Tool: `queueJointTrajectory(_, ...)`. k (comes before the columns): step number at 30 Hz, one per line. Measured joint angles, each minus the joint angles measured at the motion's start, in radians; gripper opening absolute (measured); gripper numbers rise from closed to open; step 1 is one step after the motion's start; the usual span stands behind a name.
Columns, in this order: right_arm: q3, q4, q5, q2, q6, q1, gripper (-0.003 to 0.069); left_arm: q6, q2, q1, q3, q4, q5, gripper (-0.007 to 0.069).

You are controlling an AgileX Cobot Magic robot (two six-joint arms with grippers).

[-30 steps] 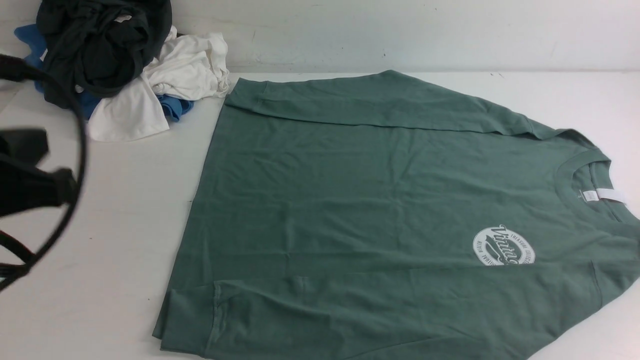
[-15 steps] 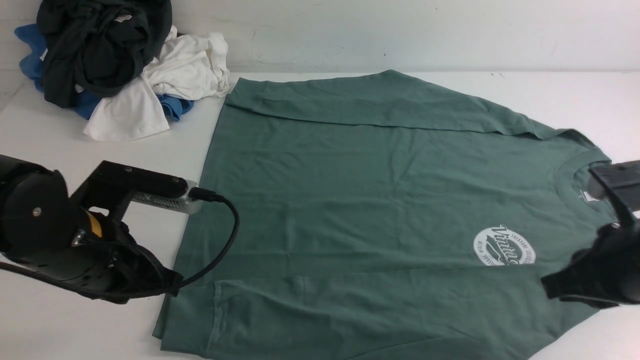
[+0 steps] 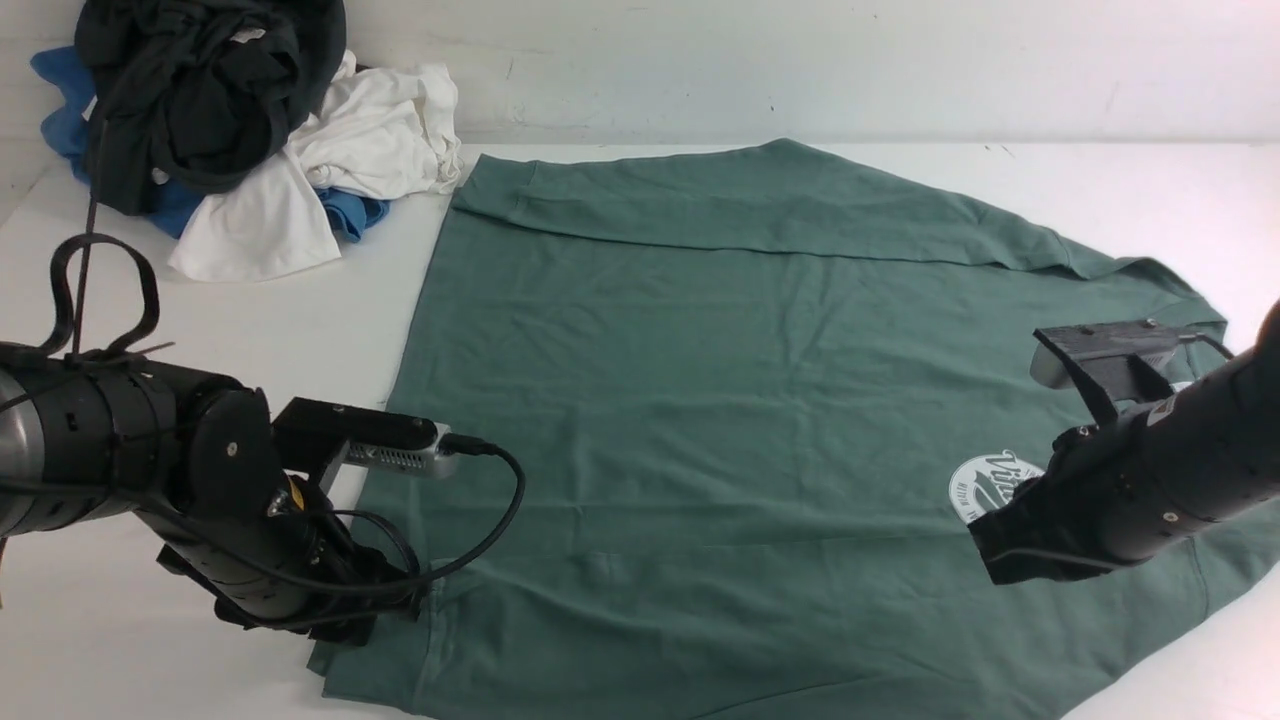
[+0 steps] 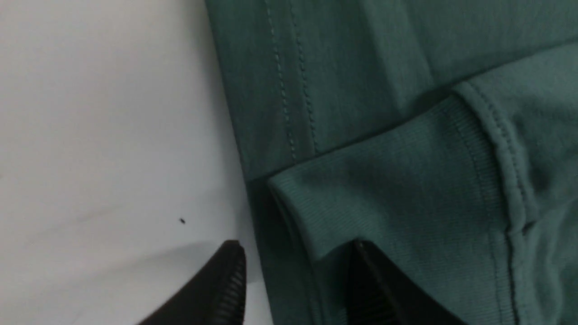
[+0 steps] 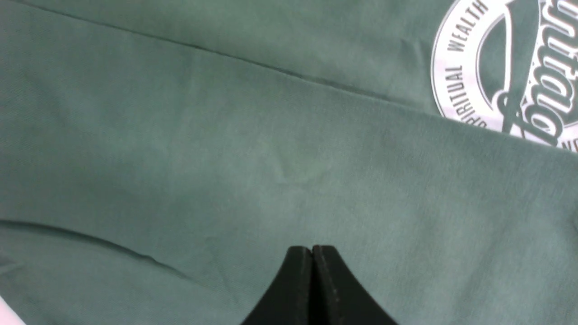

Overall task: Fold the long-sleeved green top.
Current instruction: Use the left arm to clamp the cuff closest to it

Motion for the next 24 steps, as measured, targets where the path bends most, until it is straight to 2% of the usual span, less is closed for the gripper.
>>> queueJointTrajectory(3,-0.001,0.0,0.0,0.0,0.0,0.0,-0.001,-0.001,0.002,0.0,-0.005,-0.004,0.003,0.0224)
queueJointTrajectory(8,-0.001,0.0,0.0,0.0,0.0,0.0,-0.0009,-0.003,0.004,0.0,-0.045,-0.007,0.076,0.0207)
queueJointTrajectory(11,-0.001,0.001,0.019,0.0,0.0,0.0,-0.0008,-0.003,0.004,0.0,-0.093,-0.005,0.144,0.0247)
queueJointTrajectory(15,-0.001,0.002,0.046,0.0,0.0,0.0,-0.0007,-0.003,0.006,0.0,-0.121,-0.004,0.145,0.0333)
queueJointTrajectory(19,-0.001,0.004,0.049,0.0,0.0,0.0,-0.0007,-0.003,0.035,0.0,-0.124,-0.003,0.145,0.0352)
queueJointTrajectory(22,-0.001,0.009,0.049,0.0,0.0,0.0,-0.0007,-0.003,0.077,0.0,-0.124,-0.004,0.145,0.0312)
queueJointTrajectory(24,-0.001,0.03,0.049,0.0,0.0,0.0,-0.0006,0.006,0.087,0.0,-0.133,-0.023,0.146,0.0225)
